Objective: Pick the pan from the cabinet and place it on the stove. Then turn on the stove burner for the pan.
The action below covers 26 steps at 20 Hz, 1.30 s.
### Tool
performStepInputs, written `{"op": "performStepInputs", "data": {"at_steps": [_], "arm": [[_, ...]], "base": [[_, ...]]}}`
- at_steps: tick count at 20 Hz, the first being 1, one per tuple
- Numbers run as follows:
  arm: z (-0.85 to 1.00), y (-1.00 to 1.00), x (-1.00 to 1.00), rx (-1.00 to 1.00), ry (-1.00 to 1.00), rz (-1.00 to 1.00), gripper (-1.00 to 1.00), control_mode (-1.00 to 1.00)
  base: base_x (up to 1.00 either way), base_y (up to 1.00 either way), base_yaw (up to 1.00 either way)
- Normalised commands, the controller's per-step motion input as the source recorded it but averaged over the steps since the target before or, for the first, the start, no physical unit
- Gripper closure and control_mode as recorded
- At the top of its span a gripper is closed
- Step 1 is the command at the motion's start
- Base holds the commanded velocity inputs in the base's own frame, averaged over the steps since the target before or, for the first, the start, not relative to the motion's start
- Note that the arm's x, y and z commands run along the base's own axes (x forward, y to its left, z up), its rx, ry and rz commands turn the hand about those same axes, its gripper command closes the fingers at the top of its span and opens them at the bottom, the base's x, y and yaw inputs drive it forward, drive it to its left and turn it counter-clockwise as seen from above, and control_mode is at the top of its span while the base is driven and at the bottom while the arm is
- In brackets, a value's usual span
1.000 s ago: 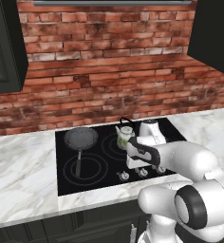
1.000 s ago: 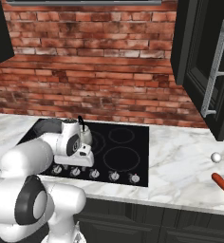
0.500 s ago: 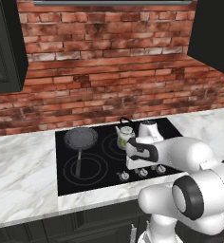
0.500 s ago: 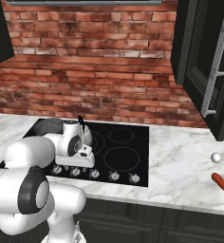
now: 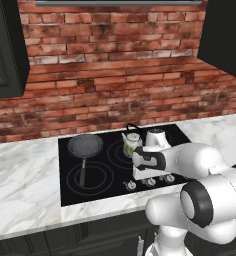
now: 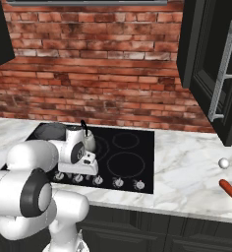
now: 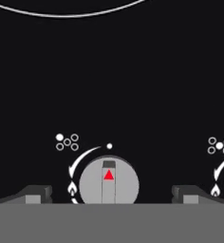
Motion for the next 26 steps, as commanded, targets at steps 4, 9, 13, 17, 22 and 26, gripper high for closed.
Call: {"op": "performStepInputs", "data": {"at_steps": [4, 9, 13, 17, 22, 26], "arm": [[-0.15, 0.0, 0.0, 0.0, 0.0, 0.0, -1.0, -1.0], [-0.15, 0.03, 0.0, 0.0, 0.0, 0.0, -1.0, -1.0], [-0.13, 0.07, 0.0, 0.0, 0.0, 0.0, -1.0, -1.0], [-0.2, 0.12, 0.0, 0.0, 0.0, 0.0, 1.0, -1.0], [-0.16, 0.12, -0.01, 0.0, 0.0, 0.0, 1.0, -1.0], [-0.16, 0.05, -0.16, 0.0, 0.0, 0.0, 1.0, -1.0]], "base": [[0.0, 0.0, 0.0], [0.0, 0.0, 0.0], [0.0, 0.0, 0.0], [0.0, 0.0, 0.0], [0.0, 0.0, 0.0], [0.0, 0.0, 0.0]]}}
